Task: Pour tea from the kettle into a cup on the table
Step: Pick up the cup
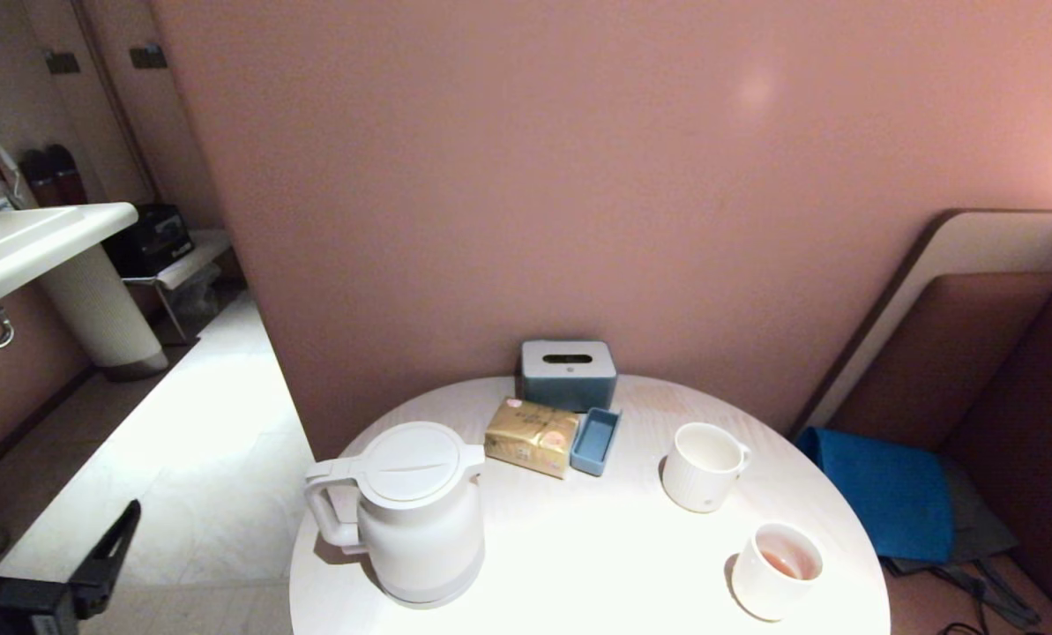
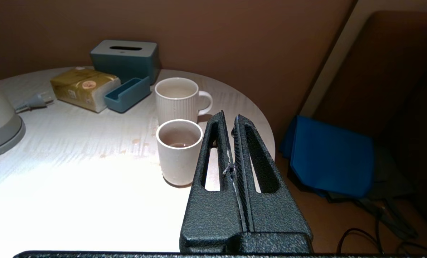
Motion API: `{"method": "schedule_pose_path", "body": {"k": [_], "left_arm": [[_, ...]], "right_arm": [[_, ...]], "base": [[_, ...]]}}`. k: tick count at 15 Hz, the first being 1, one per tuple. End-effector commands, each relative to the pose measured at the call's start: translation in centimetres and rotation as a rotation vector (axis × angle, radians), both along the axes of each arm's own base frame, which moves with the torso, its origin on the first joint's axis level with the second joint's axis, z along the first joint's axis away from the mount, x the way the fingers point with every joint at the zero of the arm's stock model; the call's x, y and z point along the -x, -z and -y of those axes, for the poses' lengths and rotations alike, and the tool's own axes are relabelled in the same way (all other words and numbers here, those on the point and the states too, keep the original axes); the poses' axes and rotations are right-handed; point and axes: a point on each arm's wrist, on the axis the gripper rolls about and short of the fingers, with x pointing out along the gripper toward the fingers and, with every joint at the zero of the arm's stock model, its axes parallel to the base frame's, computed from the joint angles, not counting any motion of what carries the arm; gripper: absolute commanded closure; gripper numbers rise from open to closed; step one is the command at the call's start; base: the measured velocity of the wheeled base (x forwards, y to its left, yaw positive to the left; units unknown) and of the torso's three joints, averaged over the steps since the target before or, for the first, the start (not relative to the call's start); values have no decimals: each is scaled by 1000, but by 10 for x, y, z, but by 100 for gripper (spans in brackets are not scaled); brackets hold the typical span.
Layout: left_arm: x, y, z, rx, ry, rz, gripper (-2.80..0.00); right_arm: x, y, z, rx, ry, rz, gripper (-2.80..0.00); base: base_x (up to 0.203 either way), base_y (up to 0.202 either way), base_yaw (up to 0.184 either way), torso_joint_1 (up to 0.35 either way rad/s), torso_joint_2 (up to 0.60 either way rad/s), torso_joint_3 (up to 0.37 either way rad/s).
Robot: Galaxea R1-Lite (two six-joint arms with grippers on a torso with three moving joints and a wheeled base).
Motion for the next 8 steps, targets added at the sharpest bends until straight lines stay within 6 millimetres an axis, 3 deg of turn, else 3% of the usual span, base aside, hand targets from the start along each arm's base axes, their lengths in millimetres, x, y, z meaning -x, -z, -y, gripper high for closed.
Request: {"method": "schedule_pose_path", "body": {"k": [1, 3, 8], "left_arm": [[38, -15, -17, 3, -104, 77, -280], [55, -27, -25, -11, -243, 111, -280], [87, -27, -26, -28, -425, 198, -280]], "right_arm": [[0, 0, 0, 1, 0, -1, 0], [0, 0, 0, 1, 0, -1, 0], [0, 0, 0, 1, 0, -1, 0]], "base": [[0, 0, 0, 0, 0, 0], [0, 0, 0, 0, 0, 0], [0, 0, 0, 0, 0, 0]]}}
